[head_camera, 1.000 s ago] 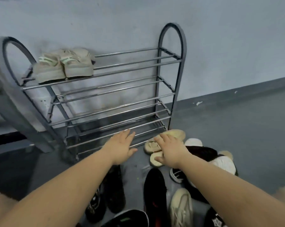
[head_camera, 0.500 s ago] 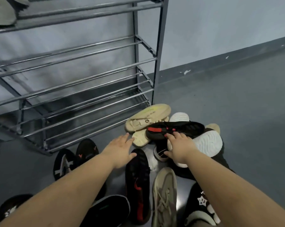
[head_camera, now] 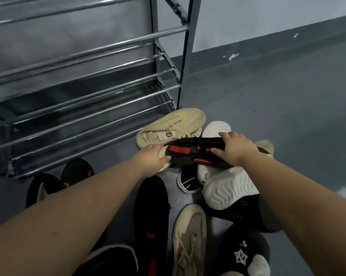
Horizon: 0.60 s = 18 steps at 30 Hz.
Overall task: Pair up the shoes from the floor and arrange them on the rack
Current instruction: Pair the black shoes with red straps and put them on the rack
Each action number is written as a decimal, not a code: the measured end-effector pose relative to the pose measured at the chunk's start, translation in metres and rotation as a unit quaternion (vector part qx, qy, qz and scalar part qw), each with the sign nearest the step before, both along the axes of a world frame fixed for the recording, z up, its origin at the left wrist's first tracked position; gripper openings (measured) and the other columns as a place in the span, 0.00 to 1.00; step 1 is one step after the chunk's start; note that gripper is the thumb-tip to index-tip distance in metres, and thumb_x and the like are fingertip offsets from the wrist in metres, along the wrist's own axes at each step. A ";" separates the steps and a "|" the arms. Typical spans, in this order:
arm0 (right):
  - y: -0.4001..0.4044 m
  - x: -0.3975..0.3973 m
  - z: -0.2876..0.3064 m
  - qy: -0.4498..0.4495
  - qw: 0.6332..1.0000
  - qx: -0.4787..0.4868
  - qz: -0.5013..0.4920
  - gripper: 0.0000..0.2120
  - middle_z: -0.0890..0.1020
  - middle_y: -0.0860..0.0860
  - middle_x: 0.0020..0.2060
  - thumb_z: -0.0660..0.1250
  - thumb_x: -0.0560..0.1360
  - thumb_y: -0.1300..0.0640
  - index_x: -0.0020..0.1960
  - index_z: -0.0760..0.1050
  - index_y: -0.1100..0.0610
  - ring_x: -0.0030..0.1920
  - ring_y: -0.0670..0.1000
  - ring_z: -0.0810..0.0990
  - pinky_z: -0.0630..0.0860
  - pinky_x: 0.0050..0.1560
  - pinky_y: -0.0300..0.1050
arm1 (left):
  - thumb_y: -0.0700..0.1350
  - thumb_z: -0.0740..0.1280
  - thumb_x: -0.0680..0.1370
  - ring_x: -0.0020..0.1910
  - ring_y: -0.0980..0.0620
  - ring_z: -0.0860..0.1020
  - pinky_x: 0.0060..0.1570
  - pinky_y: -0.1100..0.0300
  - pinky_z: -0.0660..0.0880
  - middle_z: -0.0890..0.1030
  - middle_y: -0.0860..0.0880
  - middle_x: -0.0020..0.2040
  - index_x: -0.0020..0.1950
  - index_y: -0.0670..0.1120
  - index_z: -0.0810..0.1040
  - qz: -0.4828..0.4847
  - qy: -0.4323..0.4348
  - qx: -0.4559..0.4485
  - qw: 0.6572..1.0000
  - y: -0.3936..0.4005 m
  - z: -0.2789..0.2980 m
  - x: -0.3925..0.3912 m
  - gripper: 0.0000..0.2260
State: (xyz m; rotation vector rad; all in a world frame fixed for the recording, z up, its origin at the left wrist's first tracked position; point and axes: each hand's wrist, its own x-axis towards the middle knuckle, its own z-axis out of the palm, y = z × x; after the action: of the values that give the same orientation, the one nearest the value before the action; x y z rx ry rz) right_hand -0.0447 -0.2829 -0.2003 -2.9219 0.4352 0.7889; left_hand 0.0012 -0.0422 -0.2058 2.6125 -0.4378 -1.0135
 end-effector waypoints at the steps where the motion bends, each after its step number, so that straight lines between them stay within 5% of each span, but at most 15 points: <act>1: -0.005 0.001 -0.009 0.008 1.000 0.011 -0.024 0.34 0.66 0.57 0.71 0.57 0.76 0.37 0.75 0.57 0.54 0.70 0.60 0.65 0.65 0.68 0.54 | 0.54 0.59 0.80 0.71 0.45 0.65 0.67 0.58 0.62 0.66 0.43 0.73 0.75 0.46 0.61 0.054 0.027 -0.028 0.998 -0.007 -0.009 0.000 0.25; 7: -0.017 0.004 -0.045 0.001 0.999 -0.010 -0.048 0.32 0.66 0.57 0.71 0.55 0.77 0.36 0.73 0.61 0.55 0.71 0.59 0.63 0.61 0.70 0.54 | 0.53 0.61 0.79 0.62 0.44 0.75 0.60 0.58 0.69 0.78 0.42 0.61 0.62 0.42 0.75 0.253 0.098 -0.097 0.958 -0.031 -0.053 -0.003 0.18; 12: -0.024 0.016 -0.050 -0.026 0.997 0.015 -0.074 0.28 0.73 0.57 0.65 0.57 0.77 0.38 0.69 0.65 0.56 0.67 0.59 0.69 0.62 0.68 0.54 | 0.55 0.66 0.75 0.51 0.39 0.80 0.48 0.52 0.73 0.81 0.39 0.44 0.57 0.35 0.75 0.397 0.156 -0.169 0.889 -0.039 -0.064 0.001 0.24; 15: -0.028 0.018 -0.050 -0.006 0.999 -0.028 -0.031 0.31 0.70 0.57 0.68 0.56 0.76 0.35 0.72 0.64 0.52 0.69 0.60 0.66 0.59 0.71 0.55 | 0.62 0.67 0.68 0.59 0.40 0.78 0.61 0.48 0.74 0.80 0.42 0.58 0.65 0.42 0.72 0.411 0.159 -0.176 0.880 -0.036 -0.070 0.003 0.32; 18: -0.026 0.016 -0.049 0.026 0.998 -0.059 -0.002 0.30 0.70 0.57 0.67 0.54 0.75 0.32 0.69 0.69 0.49 0.67 0.60 0.65 0.60 0.69 0.54 | 0.58 0.65 0.75 0.59 0.48 0.76 0.64 0.49 0.71 0.76 0.49 0.58 0.66 0.48 0.71 0.392 0.175 -0.191 0.883 -0.032 -0.068 -0.008 0.23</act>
State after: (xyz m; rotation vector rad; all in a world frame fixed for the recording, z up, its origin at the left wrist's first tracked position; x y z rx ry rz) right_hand -0.0283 -0.3092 -0.2494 -3.0123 0.5088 0.8696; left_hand -0.0063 -0.0739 -0.2738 1.8895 0.4436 -0.9362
